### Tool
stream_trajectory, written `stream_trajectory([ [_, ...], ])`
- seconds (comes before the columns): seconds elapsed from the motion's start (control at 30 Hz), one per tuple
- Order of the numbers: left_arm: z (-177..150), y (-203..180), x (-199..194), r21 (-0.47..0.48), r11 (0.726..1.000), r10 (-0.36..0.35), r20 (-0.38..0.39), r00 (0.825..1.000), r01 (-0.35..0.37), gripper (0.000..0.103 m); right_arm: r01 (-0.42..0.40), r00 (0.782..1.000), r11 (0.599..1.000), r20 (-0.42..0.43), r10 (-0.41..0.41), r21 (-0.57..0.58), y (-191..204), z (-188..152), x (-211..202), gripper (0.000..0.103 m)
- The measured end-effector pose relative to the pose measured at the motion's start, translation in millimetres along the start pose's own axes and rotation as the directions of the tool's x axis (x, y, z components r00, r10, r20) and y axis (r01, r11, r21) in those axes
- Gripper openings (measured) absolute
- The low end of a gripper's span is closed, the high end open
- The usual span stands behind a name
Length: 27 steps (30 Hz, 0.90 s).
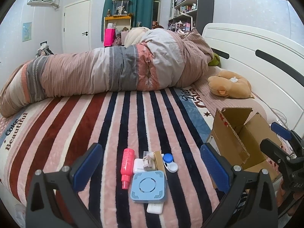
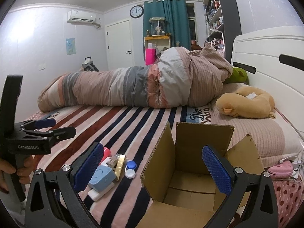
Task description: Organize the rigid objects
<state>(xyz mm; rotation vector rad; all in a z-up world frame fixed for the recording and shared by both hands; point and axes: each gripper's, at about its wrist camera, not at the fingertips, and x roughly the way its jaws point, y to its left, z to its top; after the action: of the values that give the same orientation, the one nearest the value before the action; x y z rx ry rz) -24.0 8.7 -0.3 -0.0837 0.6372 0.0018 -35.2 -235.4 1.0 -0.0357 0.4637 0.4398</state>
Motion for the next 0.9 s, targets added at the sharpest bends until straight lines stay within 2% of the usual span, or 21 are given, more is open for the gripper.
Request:
stream_trajectory([
  [0.2, 0.1, -0.5, -0.1, 0.000, 1.000, 0.003, 0.000, 1.000, -0.003, 0.103, -0.032, 0.999, 0.999, 0.007, 0.032, 0.020, -2.8, 0.2, -3.0, 0.103],
  [0.9, -3.0, -3.0, -6.4, 0.002, 1.000, -0.005, 0.002, 1.000, 0.005, 0.103, -0.023, 1.000, 0.999, -0.006, 0.023, 0.023, -4.3, 0.1, -3.9, 0.103],
])
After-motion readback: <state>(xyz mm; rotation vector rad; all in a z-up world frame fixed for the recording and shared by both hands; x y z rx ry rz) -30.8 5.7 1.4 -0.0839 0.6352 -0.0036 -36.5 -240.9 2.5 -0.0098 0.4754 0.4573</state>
